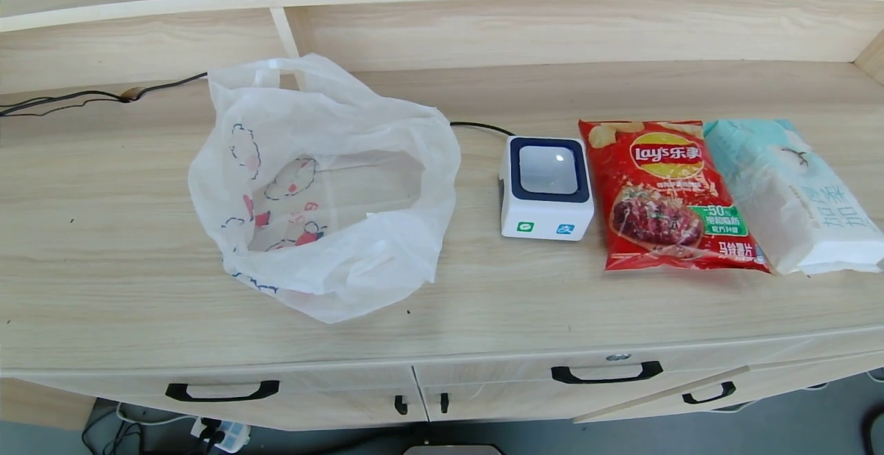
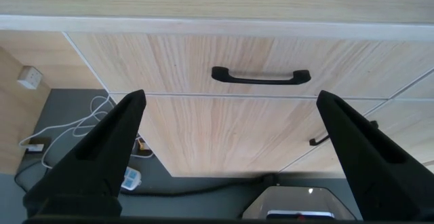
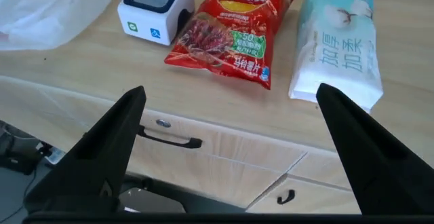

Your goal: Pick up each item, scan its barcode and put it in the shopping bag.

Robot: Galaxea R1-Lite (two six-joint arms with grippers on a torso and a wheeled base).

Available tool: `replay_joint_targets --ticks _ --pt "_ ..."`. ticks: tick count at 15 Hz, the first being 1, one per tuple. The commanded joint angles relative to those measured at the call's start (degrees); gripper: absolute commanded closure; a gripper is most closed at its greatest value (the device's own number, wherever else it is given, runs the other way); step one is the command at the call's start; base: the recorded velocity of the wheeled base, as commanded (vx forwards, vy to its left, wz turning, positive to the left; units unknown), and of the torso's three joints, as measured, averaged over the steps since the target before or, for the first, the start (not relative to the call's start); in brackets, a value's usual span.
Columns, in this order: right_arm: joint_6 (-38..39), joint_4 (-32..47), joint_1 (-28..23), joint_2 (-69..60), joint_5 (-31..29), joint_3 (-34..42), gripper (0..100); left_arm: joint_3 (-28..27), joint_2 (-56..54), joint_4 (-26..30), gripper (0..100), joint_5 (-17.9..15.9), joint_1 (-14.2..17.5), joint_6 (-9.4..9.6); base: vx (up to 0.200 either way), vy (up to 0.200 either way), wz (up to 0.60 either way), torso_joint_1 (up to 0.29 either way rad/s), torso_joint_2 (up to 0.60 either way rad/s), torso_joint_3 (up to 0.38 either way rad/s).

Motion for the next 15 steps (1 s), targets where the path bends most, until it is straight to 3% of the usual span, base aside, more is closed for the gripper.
replay_joint_targets --ticks 1,5,7,15 --pt "-0.5 -0.3 6.5 22.9 0.6 -14.2 0 0.0 0.1 0.0 0 0.0 0.0 0.08 0.000 0.000 0.00 0.000 0.00 0.000" --pt "0.3 -0.5 19.8 35.8 -9.0 -21.8 0 0.0 0.1 0.0 0 0.0 0.0 0.08 0.000 0.000 0.00 0.000 0.00 0.000" --pt "3.0 -0.4 23.1 40.9 -13.5 -23.6 0 0.0 0.1 0.0 0 0.0 0.0 0.08 0.000 0.000 0.00 0.000 0.00 0.000" --pt "7.7 0.3 22.9 54.0 -21.8 -32.2 0 0.0 0.1 0.0 0 0.0 0.0 0.00 0.000 0.000 0.00 0.000 0.00 0.000"
